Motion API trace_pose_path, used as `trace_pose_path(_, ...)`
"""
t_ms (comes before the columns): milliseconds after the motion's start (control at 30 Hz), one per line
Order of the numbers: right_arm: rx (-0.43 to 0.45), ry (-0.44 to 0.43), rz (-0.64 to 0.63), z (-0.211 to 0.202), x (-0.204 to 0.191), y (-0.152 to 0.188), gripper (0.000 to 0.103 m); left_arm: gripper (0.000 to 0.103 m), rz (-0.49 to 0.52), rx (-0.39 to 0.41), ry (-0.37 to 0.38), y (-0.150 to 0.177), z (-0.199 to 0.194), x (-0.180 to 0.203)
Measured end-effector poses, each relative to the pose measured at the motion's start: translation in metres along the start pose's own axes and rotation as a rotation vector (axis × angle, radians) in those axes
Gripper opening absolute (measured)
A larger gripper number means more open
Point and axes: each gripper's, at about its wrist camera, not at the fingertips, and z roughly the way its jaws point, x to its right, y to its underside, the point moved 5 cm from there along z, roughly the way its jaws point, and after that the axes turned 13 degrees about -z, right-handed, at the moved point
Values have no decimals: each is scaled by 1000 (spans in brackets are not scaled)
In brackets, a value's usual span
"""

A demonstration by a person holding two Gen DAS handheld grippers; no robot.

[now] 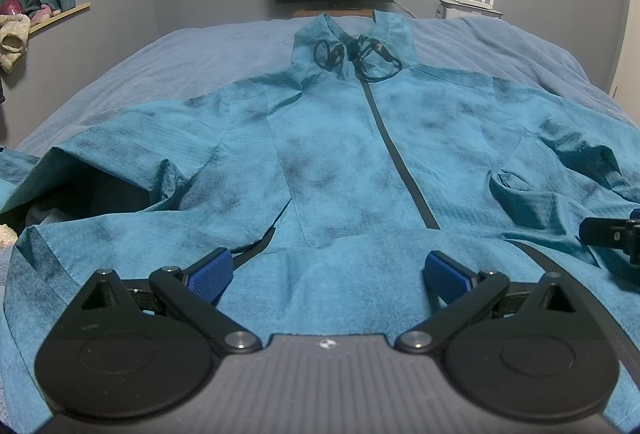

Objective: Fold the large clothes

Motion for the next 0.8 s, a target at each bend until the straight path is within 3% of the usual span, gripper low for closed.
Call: trace_pose_path(800,-3,0,1,2,0,0,103,103,0,-1,0,0,0,0)
